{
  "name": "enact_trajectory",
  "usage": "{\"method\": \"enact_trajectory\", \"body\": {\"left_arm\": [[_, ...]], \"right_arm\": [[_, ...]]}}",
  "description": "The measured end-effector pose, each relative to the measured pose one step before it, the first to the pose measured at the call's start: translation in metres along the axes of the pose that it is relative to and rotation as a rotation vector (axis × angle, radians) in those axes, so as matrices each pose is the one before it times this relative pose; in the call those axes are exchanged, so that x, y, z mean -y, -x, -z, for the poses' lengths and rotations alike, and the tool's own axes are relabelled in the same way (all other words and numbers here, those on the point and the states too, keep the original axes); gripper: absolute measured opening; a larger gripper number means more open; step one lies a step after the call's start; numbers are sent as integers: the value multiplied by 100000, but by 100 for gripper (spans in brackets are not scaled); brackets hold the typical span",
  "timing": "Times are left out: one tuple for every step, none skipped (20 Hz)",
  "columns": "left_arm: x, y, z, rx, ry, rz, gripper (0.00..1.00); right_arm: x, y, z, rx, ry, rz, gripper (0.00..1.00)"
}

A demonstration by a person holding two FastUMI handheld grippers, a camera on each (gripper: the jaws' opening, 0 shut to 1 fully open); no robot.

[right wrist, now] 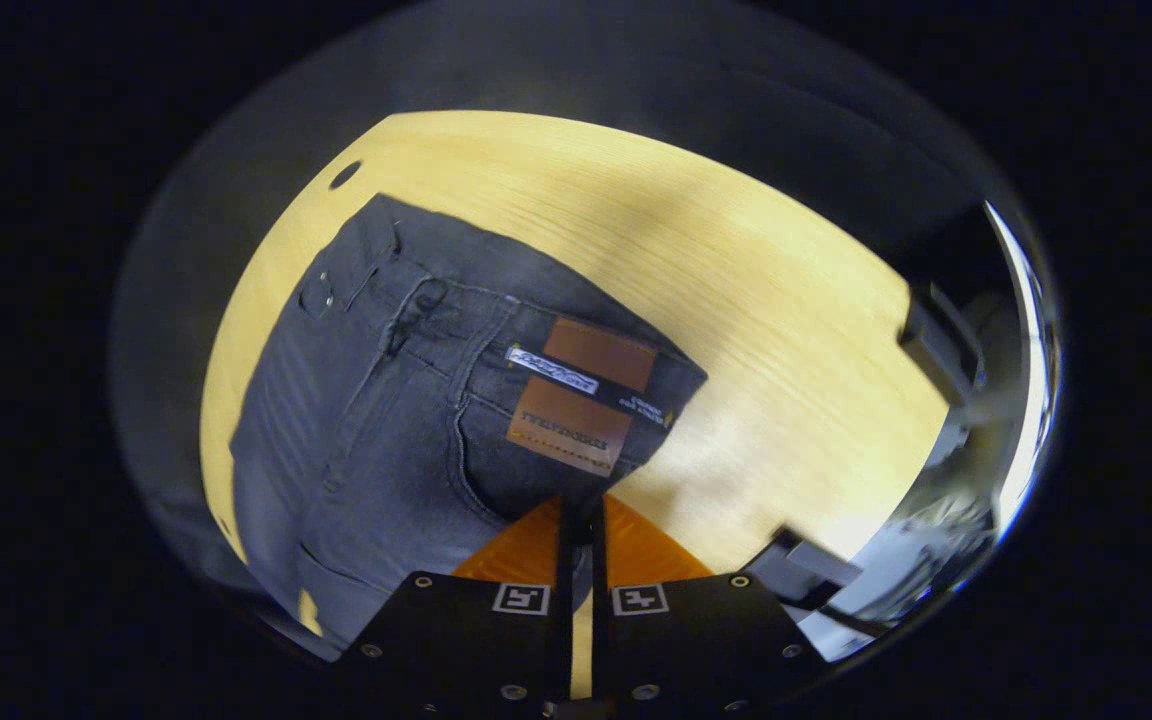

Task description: Grasp the waist and the cuffs of the jeans and fold them to make the two legs overlap; first hold the waist and fold one-third of the jeans toward the cuffs, then hold the cuffs and fold the remaining one-third in the same direction to finish folding.

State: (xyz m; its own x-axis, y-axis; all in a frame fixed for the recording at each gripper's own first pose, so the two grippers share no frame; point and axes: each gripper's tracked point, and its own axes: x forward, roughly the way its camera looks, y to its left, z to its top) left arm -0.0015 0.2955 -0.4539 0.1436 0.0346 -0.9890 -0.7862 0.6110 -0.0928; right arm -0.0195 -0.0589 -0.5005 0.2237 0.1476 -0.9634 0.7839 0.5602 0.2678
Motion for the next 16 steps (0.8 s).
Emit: {"method": "enact_trajectory", "body": {"left_arm": [[310,216,-258,537,1135,4775,1],[81,93,-430,2327,1781,3836,1],[415,182,-497,708,187,4717,1],[298,606,-324,1546,366,3822,1],[797,501,-179,1347,-449,4525,1],[538,733,-57,1457,-966,3622,1],[907,479,-461,1394,-2438,3541,1],[994,160,-445,896,-2153,2841,1],[950,199,-485,691,-1975,2023,1],[1098,124,-301,463,-1411,2359,1],[998,212,-422,375,-1159,2140,1],[1154,289,-472,723,-1423,3174,1],[1092,288,-577,644,-1280,2780,1],[1148,395,-346,447,-2267,2902,1],[846,78,-483,615,-2378,2092,1],[929,78,-464,362,-1800,1976,1]], "right_arm": [[-83,447,295,-1567,-6294,-4091,8],[-273,-73,-240,1170,-4970,-3168,8],[-239,70,109,358,-1793,-3178,8],[-392,109,-224,1818,-44,-2768,8],[-214,659,32,1419,332,-3359,8],[-659,211,-10,1163,-37,-4275,8],[-907,549,-429,2764,-595,-2211,8],[-1343,441,-253,796,-14,-2491,8],[-751,636,-310,1503,-506,-2008,8],[-694,346,-56,603,1217,-1770,8],[-828,449,-247,1621,240,-2465,8],[-865,387,-196,1308,-51,-2374,8],[-794,532,-105,729,-1044,-2146,8],[-946,312,-38,622,-1586,-2189,8],[-572,119,-181,307,332,-1300,8],[-303,-55,-311,553,451,431,8]]}}
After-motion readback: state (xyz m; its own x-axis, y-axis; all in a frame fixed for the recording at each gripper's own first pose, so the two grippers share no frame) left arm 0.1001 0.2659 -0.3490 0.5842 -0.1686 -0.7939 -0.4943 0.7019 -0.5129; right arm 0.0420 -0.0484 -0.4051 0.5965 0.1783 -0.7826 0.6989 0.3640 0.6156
